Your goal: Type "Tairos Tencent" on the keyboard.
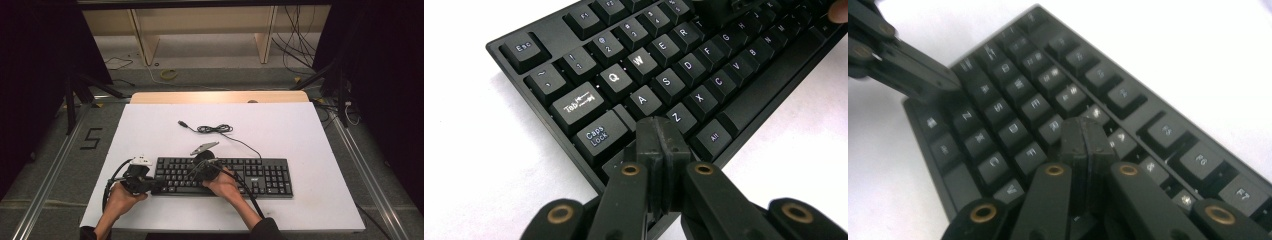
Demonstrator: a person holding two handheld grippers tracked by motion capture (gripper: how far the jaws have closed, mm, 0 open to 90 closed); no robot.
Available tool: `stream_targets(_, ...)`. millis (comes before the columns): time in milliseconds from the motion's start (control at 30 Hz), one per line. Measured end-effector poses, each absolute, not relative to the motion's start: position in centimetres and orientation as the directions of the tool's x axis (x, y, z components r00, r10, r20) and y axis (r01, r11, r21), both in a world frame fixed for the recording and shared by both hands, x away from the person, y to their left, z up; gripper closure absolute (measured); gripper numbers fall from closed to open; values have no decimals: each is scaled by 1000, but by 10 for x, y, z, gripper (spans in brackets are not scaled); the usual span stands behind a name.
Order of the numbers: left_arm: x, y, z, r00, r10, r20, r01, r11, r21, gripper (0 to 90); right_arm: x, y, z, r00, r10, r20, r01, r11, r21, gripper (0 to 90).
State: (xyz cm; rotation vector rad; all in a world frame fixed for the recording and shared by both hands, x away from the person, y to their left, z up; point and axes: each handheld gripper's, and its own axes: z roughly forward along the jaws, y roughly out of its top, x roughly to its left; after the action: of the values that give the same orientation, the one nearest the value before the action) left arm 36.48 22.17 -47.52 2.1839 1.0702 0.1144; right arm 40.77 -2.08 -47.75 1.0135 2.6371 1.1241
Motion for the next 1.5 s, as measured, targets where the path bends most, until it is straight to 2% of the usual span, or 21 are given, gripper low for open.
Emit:
stream_targets(400, 365, 222, -475, 651, 730, -208, 662, -413, 625, 888, 408, -22, -475, -762, 622, 179, 555, 487, 674, 900)
stream_targets(833, 364, 224, -465, 644, 732, -223, 643, -359, 677, 834, 406, -35, -461, -758, 620, 205, 546, 431, 719, 839)
stream_targets(1033, 364, 225, -463, 644, 726, -239, 641, -342, 687, 739, 405, -38, -457, -762, 611, 214, 540, 419, 730, 784)
stream_targets(1067, 364, 225, -463, 646, 724, -243, 641, -340, 688, 739, 404, -38, -456, -762, 610, 216, 540, 416, 731, 762)
stream_targets(1100, 365, 225, -463, 644, 723, -250, 641, -332, 692, 693, 404, -40, -456, -761, 610, 220, 541, 412, 733, 736)
stream_targets(1233, 365, 225, -461, 641, 724, -256, 640, -319, 699, 623, 403, -45, -456, -759, 609, 230, 546, 404, 734, 620)
stream_targets(1500, 367, 223, -460, 620, 738, -265, 645, -287, 708, 492, 399, -53, -453, -758, 606, 241, 544, 384, 746, 525)
